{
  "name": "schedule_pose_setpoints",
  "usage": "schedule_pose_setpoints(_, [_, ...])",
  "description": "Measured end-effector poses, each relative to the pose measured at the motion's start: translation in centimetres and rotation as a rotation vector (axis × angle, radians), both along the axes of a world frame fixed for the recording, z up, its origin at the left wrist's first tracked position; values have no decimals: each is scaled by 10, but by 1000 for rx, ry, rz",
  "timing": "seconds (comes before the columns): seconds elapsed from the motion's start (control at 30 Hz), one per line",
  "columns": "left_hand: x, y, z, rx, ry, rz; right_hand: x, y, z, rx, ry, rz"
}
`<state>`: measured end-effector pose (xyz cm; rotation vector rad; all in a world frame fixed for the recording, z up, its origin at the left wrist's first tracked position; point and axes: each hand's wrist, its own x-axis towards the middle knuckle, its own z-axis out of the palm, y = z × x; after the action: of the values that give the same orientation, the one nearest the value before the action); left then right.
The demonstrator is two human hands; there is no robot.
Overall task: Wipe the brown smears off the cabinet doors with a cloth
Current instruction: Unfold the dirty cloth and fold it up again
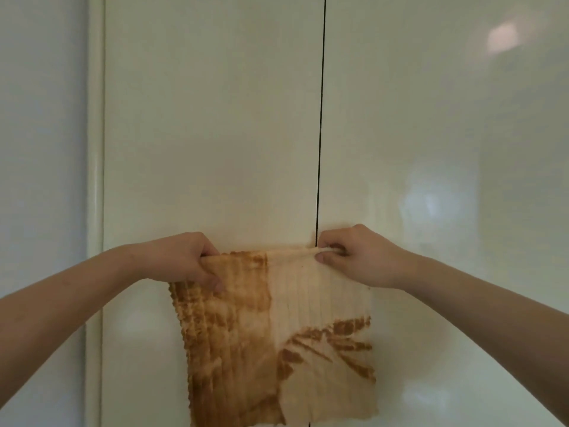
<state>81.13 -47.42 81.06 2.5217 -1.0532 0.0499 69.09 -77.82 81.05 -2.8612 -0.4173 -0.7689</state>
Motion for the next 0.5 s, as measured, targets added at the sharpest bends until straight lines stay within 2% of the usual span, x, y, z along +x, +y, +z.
schedule_pose_setpoints(0.13, [-2,5,65,-21,-56,0,-11,3,71,4,89,-2])
schedule_pose_setpoints(0.27, [-13,16,132,-59,21,-38,-23,7,134,-176,238,-147])
schedule_pose_setpoints(0.4, [-26,22,175,-53,120,-83,-30,13,171,-303,217,-263])
schedule_pose_setpoints(0.5, [-33,22,193,-54,180,-103,-38,9,195,-243,165,-307])
